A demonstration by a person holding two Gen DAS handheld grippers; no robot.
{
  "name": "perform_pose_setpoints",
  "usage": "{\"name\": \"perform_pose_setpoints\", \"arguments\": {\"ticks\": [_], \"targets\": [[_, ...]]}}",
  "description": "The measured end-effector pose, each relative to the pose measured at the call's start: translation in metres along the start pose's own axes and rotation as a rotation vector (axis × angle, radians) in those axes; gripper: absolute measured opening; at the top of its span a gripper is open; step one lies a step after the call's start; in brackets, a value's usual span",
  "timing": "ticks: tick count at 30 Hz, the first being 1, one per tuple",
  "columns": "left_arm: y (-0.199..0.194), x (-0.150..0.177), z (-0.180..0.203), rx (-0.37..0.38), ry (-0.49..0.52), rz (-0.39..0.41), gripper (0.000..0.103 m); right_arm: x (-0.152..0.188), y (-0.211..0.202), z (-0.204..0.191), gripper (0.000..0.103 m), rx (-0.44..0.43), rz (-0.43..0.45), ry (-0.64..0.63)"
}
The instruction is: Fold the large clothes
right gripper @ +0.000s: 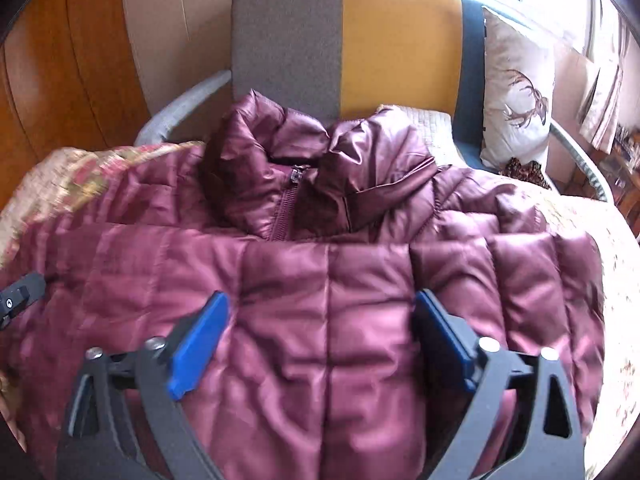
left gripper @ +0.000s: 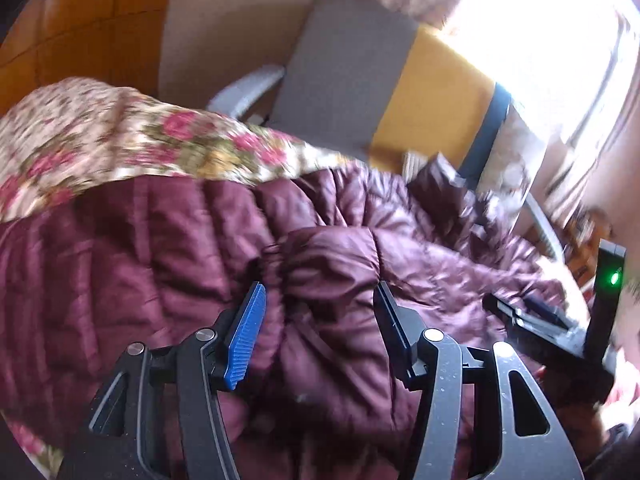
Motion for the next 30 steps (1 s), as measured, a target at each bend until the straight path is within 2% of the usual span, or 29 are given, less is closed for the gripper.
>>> {"name": "perform_pose_setpoints", "arguments": {"ticks": [3, 6, 10, 12, 15, 17, 19, 20, 23, 24, 26, 27, 30], "targets": [[-0.039, -0.001, -0.035, 0.027, -0.131, 0.039, 0.055, 0.014, -0.038, -0.005, 0.100, -0.040, 0.037, 0.027], [-0.078, 0.008, -0.091, 0.013, -0.290, 0.073, 0.055, 0.034, -0.066, -0.016, 0.100, -0.103, 0.028, 0.026], [-0.129, 0.028, -0.178, -0.087, -0.472, 0.141, 0.055, 0.071, -0.100, -0.047, 0.100, -0.169, 0.027, -0.039], [-0.149, 0.035, -0.215, -0.130, -0.543, 0.175, 0.060, 0.089, -0.109, -0.063, 0.100, -0.176, 0.024, -0.075], [-0.179, 0.042, -0.280, -0.194, -0.700, 0.228, 0.062, 0.111, -0.111, -0.080, 0.100, -0.175, 0.006, -0.089], [-0.190, 0.040, -0.319, -0.187, -0.811, 0.254, 0.067, 0.118, -0.110, -0.087, 0.100, -0.179, -0.008, -0.084], [-0.197, 0.034, -0.348, -0.159, -0.899, 0.281, 0.067, 0.120, -0.108, -0.088, 0.100, -0.160, -0.015, -0.085], [-0.198, 0.029, -0.361, -0.132, -0.933, 0.300, 0.067, 0.121, -0.107, -0.089, 0.100, -0.158, -0.019, -0.079], [-0.192, 0.018, -0.382, -0.133, -0.987, 0.325, 0.067, 0.123, -0.104, -0.087, 0.100, -0.148, -0.036, -0.055], [-0.187, 0.014, -0.386, -0.132, -0.984, 0.316, 0.054, 0.124, -0.101, -0.086, 0.100, -0.149, -0.043, -0.047], [-0.179, 0.005, -0.388, -0.179, -0.940, 0.281, 0.025, 0.127, -0.097, -0.083, 0.100, -0.144, -0.061, -0.029], [-0.178, 0.003, -0.388, -0.173, -0.935, 0.278, 0.016, 0.127, -0.095, -0.080, 0.100, -0.145, -0.066, -0.018], [-0.188, -0.010, -0.363, -0.186, -0.839, 0.319, 0.012, 0.130, -0.092, -0.074, 0.100, -0.151, -0.072, 0.014]]}}
Point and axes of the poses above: each gripper's, at about its wrist camera, not at the fingertips, and y roughly the way its jaws point, z to its right, x to its underside, the point moved 2 cm from there along y, roughly the way its jaws point, and after that the axes turned 10 degrees about -y, right-handed, at the moved point
